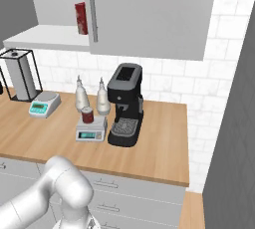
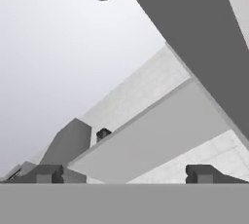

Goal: Pick the canned food and place it on the digital scale for weighing, and close the cabinet.

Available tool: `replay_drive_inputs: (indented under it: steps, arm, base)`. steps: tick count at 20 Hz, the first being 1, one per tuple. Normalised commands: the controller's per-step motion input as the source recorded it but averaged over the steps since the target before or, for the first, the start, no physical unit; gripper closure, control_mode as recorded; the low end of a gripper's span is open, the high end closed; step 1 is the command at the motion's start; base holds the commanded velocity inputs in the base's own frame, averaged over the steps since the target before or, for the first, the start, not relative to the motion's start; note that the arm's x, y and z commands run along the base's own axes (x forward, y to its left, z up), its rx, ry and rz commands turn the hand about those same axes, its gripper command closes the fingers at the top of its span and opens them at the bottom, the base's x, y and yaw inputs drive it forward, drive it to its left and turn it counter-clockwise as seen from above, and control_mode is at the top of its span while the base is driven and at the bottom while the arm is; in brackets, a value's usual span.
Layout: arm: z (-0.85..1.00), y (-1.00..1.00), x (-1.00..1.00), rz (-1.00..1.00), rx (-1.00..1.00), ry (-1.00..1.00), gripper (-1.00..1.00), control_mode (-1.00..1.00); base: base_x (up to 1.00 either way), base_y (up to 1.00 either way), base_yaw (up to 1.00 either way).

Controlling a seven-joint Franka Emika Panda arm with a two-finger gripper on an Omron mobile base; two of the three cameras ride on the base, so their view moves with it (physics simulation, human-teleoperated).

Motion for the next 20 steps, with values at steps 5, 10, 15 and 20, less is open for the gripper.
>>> replay_drive_inputs:
  steps: [5,10,15,20]
  arm:
    - [0.0,0.57,0.0,-0.04,0.13,-0.29,-1.0,-1.0]
    - [0.0,0.28,-0.12,-0.08,0.17,-0.25,-1.0,-1.0]
    - [0.0,-0.29,-0.3,-0.24,0.28,-0.19,-1.0,-1.0]
    - [0.0,-0.64,-0.22,-0.32,0.26,-0.1,-1.0,-1.0]
  base:
    - [0.0,0.0,0.0]
    - [0.0,0.0,0.0]
    - [0.0,0.0,0.0]
    - [0.0,0.0,0.0]
